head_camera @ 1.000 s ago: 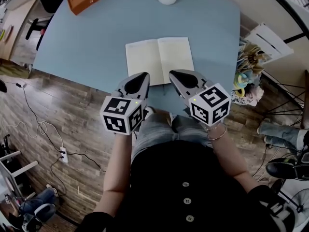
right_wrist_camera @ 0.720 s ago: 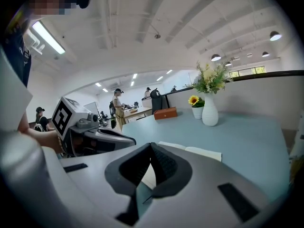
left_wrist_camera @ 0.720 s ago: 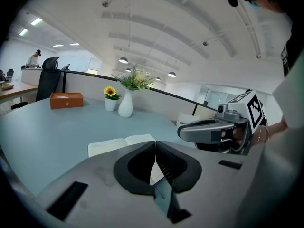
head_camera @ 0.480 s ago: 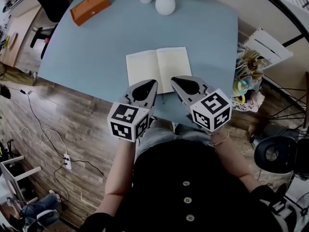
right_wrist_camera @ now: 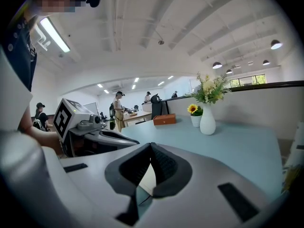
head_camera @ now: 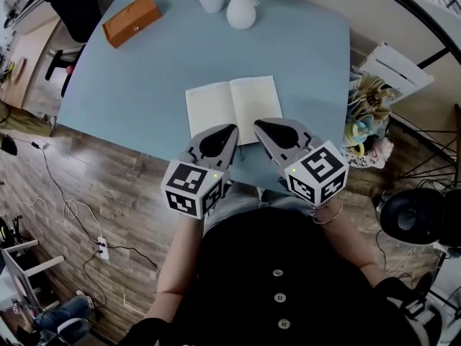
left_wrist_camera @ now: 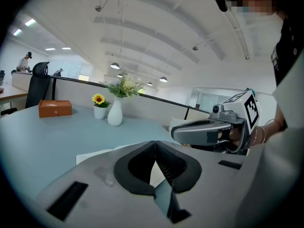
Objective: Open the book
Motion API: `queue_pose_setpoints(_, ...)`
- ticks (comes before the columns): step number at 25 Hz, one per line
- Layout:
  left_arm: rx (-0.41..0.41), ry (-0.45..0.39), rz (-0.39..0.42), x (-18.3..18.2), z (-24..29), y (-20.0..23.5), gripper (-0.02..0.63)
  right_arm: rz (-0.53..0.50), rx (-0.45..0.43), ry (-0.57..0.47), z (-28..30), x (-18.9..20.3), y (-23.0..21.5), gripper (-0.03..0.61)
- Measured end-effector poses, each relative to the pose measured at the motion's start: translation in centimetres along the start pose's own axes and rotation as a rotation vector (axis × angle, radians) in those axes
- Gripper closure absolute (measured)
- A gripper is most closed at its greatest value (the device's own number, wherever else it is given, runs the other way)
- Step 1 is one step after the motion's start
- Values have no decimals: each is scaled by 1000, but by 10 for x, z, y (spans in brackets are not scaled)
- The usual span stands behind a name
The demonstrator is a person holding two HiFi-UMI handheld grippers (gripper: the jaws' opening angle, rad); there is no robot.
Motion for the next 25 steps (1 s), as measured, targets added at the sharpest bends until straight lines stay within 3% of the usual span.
queue_pose_setpoints(10, -2, 25, 73, 5, -1, -12, 600, 21, 1, -8, -3, 7, 4, 575)
queue_pose_setpoints(25, -49, 53, 74, 17, -5, -15, 601, 25, -4, -9, 3, 10, 13, 575)
Point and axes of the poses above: the fingertips, and each gripper's own axes: z forward along the fingers, y to its left, x out of its underside, the point moved 10 cm from there along -z, backward along the fingers, and after that the axes turned 6 degrees about -x, right-handed, at the moved point
